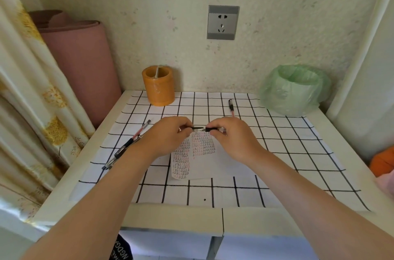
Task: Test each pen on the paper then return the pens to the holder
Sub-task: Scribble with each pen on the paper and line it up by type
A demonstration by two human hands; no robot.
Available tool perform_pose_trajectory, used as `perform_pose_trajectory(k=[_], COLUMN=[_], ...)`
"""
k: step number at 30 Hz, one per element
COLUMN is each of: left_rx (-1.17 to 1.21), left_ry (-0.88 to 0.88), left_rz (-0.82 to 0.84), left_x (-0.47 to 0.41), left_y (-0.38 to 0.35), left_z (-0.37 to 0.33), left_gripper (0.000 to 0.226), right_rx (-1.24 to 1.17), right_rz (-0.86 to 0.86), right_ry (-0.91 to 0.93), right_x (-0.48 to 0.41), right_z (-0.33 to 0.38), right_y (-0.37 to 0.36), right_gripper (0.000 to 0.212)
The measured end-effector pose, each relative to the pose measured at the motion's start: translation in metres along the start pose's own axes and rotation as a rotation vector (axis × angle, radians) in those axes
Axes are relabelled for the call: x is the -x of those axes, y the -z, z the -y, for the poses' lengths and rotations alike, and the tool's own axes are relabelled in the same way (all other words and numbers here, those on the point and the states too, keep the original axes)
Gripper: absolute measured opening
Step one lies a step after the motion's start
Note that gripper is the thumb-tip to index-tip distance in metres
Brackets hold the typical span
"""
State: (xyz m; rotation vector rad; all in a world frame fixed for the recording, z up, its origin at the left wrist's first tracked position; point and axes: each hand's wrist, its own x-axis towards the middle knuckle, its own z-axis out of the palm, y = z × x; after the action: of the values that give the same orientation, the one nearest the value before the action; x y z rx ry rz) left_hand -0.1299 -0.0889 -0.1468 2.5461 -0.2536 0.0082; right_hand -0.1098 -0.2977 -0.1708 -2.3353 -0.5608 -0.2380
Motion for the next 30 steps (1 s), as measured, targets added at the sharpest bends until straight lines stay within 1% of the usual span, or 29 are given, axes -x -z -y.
perform_pose_trajectory(k=[5,11,14,16,18,19,21,23,26,30], left_rx=[0.074,0.084,0.109,0.119,0.191,0.222,0.251,0.267,0.341,0.433], left_ry=[0.034,-0.006,-0.002,0.015,0.041,0.050,0.059,0.054,0.082,0.080], left_rz=[-0.028,0.022,0.051,0.072,0.098,0.120,0.184,0.233,0.233,0.251], left_x=[-0.001,0.000,0.001,0.001,0.000,-0.001,-0.001,0.000,0.002,0.002], left_y=[0.002,-0.002,-0.007,-0.007,-0.004,-0.002,0.000,-0.001,-0.004,-0.007], left_z=[0.004,-0.001,-0.003,-0.007,-0.012,-0.016,-0.025,-0.037,-0.051,-0.069], left_gripper=[0.016,0.014,0.015,0.016,0.014,0.012,0.011,0.012,0.013,0.015], right_rx=[0.053,0.109,0.083,0.162,0.313,0.384,0.503,0.563,0.527,0.404], right_rz=[-0.064,-0.006,0.018,0.066,0.105,0.098,0.053,0.012,-0.055,-0.132], right_ry=[0.009,0.044,0.036,0.069,0.137,0.156,0.160,0.181,0.209,0.206], right_x=[-0.002,0.000,0.003,0.007,0.011,0.012,0.012,0.012,0.015,0.021], right_z=[-0.004,-0.003,0.002,0.003,0.004,0.005,0.007,0.009,0.006,0.004], right_y=[0.005,0.000,-0.005,-0.006,-0.005,-0.005,-0.002,0.003,0.011,0.023], right_gripper=[0.018,0.018,0.022,0.025,0.024,0.030,0.054,0.066,0.066,0.055])
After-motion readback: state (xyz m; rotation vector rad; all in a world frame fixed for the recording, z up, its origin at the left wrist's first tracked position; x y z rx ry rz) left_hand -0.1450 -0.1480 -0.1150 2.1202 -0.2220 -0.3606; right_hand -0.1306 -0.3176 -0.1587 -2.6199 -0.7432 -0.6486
